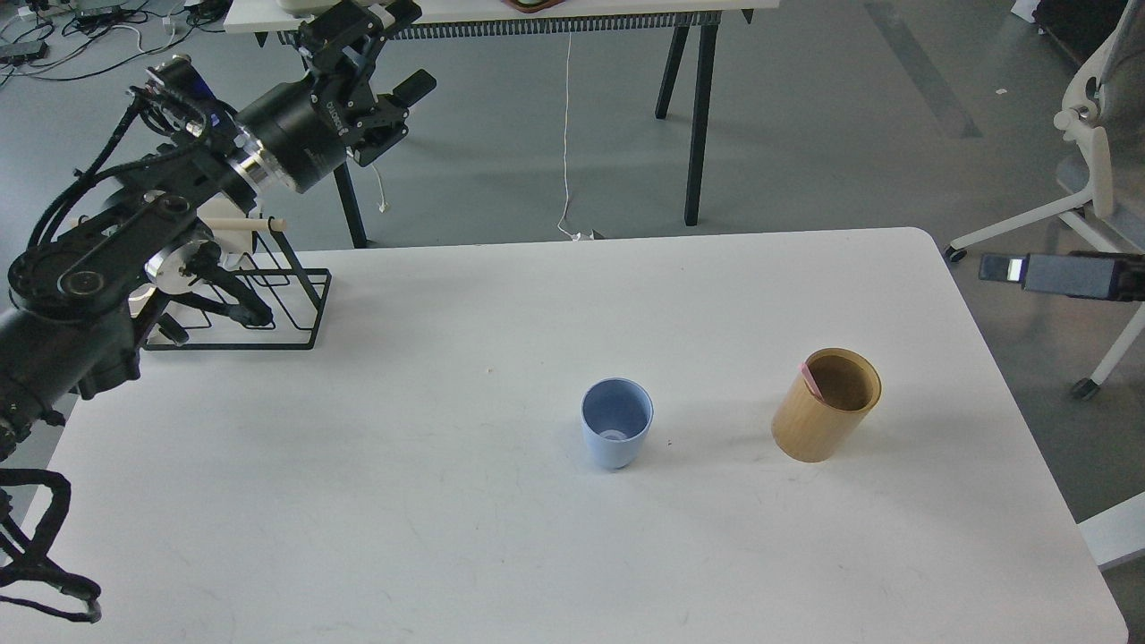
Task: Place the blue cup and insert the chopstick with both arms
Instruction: 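Open the left gripper and withdraw the left arm toward the rack, then reach the right gripper to the tan cup and grasp the pink stick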
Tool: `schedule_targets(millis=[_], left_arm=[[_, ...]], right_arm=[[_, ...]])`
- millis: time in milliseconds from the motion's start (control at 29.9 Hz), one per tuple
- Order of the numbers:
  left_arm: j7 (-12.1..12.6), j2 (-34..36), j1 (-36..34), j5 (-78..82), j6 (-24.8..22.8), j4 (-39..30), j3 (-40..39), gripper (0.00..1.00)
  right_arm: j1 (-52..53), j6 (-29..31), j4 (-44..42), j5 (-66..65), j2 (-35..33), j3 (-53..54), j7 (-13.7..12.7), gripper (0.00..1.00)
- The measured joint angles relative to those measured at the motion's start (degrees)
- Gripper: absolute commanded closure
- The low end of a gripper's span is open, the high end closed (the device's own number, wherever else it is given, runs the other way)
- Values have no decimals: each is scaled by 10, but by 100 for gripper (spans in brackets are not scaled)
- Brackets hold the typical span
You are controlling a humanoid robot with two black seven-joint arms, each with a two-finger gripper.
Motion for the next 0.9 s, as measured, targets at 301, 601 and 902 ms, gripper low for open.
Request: schedule_targets(millis=[301, 601, 902], left_arm=[[0, 27, 1, -2, 0, 0, -11, 3], [0, 7, 2, -2, 0, 4, -13, 1], [0, 2, 10, -1, 0, 12, -12, 1]], right_arm=[[-3, -388, 12, -105, 39, -145, 0, 2], [-38, -413, -13, -141, 78, -167, 0, 2], [-45, -413, -51, -157, 142, -170, 0, 8]])
